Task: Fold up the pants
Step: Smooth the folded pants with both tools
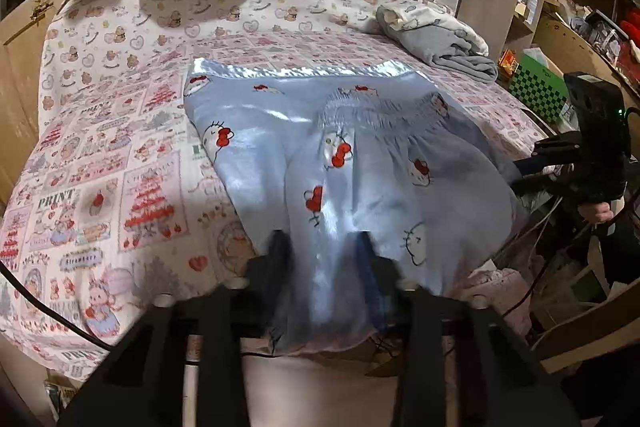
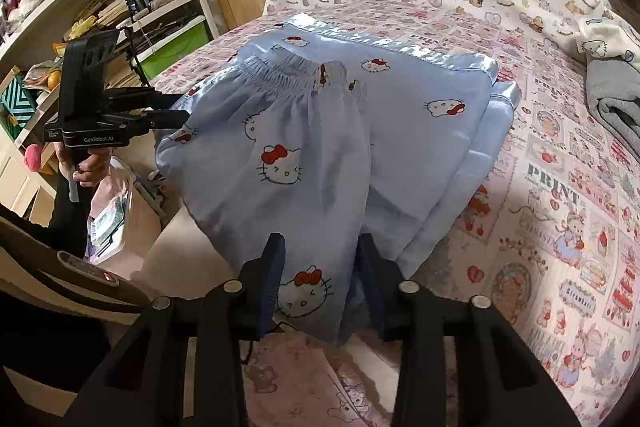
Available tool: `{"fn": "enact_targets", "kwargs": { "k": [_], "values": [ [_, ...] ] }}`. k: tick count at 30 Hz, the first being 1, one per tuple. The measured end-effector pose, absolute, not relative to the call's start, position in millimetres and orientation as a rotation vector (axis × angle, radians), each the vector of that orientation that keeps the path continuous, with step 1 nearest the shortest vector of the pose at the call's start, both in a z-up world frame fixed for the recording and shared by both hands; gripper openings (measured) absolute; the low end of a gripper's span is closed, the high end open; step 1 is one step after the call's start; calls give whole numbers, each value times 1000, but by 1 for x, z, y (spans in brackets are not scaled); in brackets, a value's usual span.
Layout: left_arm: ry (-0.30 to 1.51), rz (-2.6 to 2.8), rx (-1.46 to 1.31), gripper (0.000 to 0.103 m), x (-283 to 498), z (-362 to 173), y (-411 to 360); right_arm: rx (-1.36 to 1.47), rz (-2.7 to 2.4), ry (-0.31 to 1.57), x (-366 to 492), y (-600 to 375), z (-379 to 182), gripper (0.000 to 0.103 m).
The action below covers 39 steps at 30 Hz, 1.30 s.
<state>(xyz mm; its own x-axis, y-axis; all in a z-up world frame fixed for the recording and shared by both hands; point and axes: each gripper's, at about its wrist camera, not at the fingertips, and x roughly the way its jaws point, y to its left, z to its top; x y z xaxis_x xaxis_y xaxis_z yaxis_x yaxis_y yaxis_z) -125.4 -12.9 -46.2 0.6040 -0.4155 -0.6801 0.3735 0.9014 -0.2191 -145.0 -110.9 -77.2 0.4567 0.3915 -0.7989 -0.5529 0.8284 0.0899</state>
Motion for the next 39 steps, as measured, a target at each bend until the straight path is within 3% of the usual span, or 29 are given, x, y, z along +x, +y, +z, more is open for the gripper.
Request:
{"fn": "enact_targets", "kwargs": {
  "k": [1,22,24,26,29,31,39],
  "values": [
    [809,-452,-56,3,-125,-47,-14,-214,572,916,-146,-109,-78,1],
    [770,-453,-66,5,-145,-40,-13,-185,556,889,-154,-121,-68,1],
    [750,-456,-47,10,-141,-35,-17,-193,558,867,-149,-119,-62,1],
    [731,-458,-36,31,-139,-30,-20,-191,552,865,-146,-118,-60,1],
    [712,-460,-30,56,-141,-28,-22,-182,550,884,-144,-119,-63,1],
    [724,-449,-37,62,-144,-32,-21,-181,545,896,-146,-120,-67,1],
    [797,-432,-172,64,-157,-52,-6,-181,523,893,-148,-129,-69,1]
  ]
}}
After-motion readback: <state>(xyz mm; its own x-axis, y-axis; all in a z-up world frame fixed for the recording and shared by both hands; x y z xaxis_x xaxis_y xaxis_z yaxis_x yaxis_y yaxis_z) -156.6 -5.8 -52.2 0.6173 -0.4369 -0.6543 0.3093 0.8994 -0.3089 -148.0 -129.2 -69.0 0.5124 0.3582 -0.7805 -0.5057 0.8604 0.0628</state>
